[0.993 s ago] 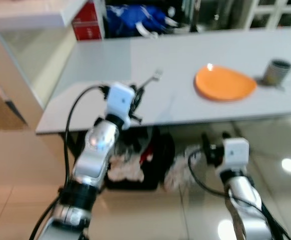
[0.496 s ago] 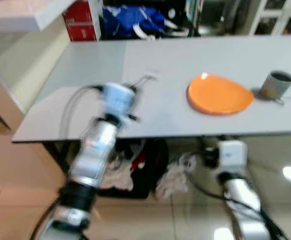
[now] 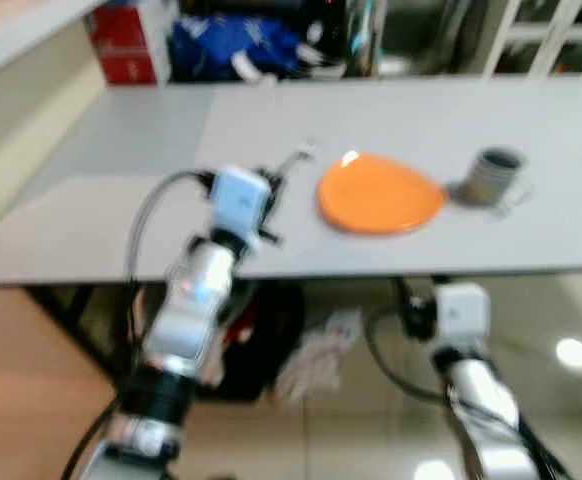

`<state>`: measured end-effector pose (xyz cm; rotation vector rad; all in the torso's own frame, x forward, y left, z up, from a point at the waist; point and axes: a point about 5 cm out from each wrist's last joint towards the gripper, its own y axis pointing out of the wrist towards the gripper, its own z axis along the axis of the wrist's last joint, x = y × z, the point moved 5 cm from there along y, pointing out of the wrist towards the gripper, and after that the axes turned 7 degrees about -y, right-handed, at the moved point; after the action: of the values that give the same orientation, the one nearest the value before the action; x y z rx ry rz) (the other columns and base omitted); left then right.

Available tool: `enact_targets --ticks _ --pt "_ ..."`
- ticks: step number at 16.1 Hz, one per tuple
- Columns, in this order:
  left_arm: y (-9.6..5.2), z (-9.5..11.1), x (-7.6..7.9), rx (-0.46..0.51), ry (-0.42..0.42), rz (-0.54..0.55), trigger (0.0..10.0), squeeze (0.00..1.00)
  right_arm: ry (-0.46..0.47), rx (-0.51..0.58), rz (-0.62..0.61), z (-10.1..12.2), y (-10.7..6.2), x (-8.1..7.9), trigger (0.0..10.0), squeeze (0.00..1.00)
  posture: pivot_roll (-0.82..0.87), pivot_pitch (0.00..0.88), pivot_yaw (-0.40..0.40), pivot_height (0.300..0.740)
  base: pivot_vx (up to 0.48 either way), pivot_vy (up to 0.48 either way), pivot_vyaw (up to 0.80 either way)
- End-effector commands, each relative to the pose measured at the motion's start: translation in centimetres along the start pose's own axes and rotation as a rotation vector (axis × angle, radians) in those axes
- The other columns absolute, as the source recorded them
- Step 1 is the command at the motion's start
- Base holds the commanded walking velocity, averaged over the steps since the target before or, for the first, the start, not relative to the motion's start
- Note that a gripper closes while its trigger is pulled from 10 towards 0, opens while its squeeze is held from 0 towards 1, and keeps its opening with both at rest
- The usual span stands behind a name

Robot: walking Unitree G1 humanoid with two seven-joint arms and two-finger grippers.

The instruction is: Setting the table

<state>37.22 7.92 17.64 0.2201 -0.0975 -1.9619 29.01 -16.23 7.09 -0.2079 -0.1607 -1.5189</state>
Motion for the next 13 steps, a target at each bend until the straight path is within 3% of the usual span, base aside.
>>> enact_targets --ticks 1,7,13 --pt "-0.1 0.4 -1.6 0.010 0.003 0.057 0.0 0.00 0.015 0.020 0.018 0.7 0.2 -0.7 10.0 0.00 -0.03 0.000 0.052 0.740 0.442 0.000 0.00" --pt "0.2 0.5 -3.2 -0.003 0.002 0.144 0.0 0.00 0.011 0.017 0.021 0.6 0.1 -0.6 10.0 0.00 -0.04 0.000 0.049 0.740 0.000 0.000 0.00" --pt "0.2 0.5 -2.2 0.000 0.018 0.115 0.0 0.00 -0.006 0.026 0.025 0.9 0.1 -0.7 10.0 0.00 -0.04 0.000 0.049 0.740 0.454 0.000 0.00"
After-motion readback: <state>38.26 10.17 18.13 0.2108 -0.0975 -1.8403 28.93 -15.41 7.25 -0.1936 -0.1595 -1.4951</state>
